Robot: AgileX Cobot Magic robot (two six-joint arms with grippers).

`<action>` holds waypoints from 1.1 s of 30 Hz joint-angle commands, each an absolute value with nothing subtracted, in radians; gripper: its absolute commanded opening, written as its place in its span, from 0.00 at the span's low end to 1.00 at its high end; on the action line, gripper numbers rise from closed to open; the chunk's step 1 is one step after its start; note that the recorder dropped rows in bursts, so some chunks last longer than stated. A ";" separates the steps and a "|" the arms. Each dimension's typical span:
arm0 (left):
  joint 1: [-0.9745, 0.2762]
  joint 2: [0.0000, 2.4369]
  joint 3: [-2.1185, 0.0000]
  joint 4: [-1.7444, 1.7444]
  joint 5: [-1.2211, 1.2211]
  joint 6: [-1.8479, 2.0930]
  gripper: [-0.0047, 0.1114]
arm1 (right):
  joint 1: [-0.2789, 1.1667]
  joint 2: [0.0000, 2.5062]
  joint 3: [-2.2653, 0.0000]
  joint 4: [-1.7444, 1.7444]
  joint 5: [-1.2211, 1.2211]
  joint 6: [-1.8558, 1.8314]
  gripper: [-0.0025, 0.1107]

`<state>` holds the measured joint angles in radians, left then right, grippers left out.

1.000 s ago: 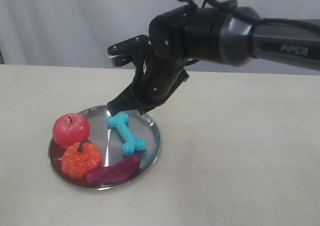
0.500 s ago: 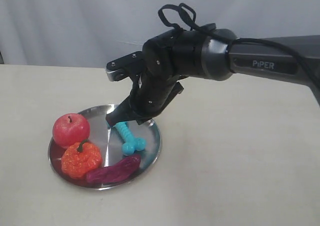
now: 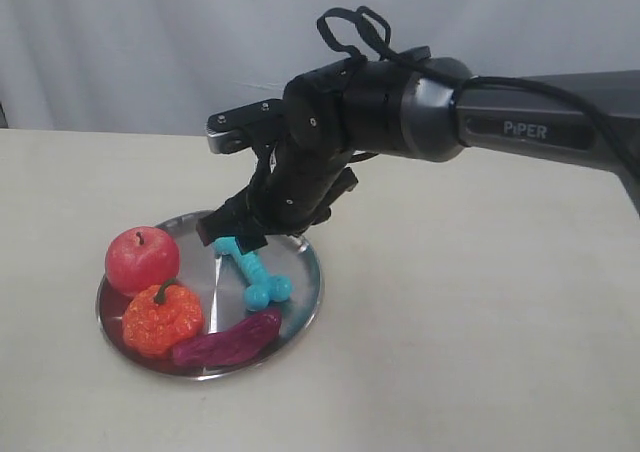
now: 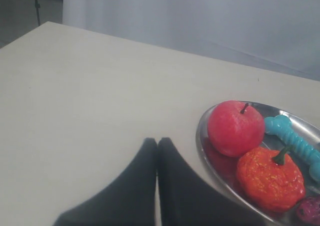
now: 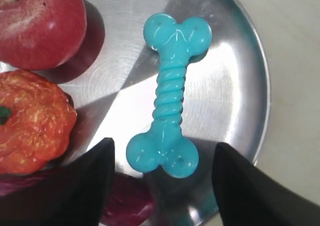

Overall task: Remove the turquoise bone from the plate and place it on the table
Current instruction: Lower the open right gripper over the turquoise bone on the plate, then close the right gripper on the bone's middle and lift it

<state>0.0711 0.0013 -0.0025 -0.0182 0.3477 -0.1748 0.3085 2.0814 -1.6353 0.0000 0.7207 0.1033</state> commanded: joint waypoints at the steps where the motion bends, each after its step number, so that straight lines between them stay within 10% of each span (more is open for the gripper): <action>1: 0.065 0.000 0.000 -0.021 0.342 -0.177 0.04 | 0.307 2.117 -1.640 0.000 0.653 0.089 0.52; 33: 0.065 0.000 0.000 -0.021 0.342 -0.177 0.04 | 0.307 2.311 -1.640 0.000 0.417 0.078 0.45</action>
